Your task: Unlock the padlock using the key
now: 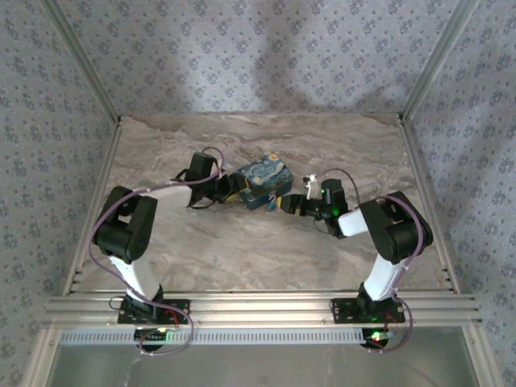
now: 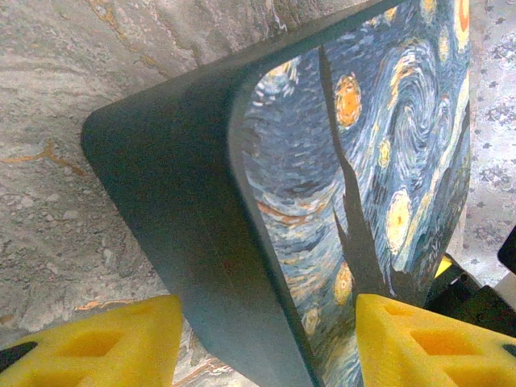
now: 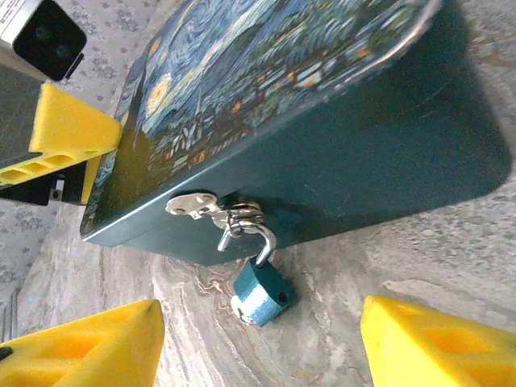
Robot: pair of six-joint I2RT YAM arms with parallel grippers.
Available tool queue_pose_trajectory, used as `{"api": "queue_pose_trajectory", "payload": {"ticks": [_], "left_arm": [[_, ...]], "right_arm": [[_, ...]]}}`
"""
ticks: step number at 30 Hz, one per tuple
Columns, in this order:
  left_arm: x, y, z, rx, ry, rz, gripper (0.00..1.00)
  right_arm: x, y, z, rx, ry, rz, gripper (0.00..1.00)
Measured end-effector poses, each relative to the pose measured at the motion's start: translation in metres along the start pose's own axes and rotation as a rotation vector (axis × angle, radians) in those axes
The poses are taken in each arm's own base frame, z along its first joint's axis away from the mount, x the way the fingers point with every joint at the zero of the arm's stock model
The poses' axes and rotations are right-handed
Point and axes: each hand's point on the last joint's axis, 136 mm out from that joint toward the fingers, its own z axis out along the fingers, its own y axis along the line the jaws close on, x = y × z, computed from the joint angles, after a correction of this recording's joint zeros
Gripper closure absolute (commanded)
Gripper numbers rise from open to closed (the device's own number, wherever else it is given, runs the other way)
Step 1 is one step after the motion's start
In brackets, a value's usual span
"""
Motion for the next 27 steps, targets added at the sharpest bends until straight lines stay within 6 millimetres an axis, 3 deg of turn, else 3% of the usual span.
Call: {"api": "queue_pose_trajectory", "payload": {"ticks": [27], "left_arm": [[0.0, 0.0, 0.0, 0.0, 0.0, -0.004, 0.43]], "right_arm": [[0.003, 0.017, 0.037, -0.146, 0.029, -0.012, 0.38]]}}
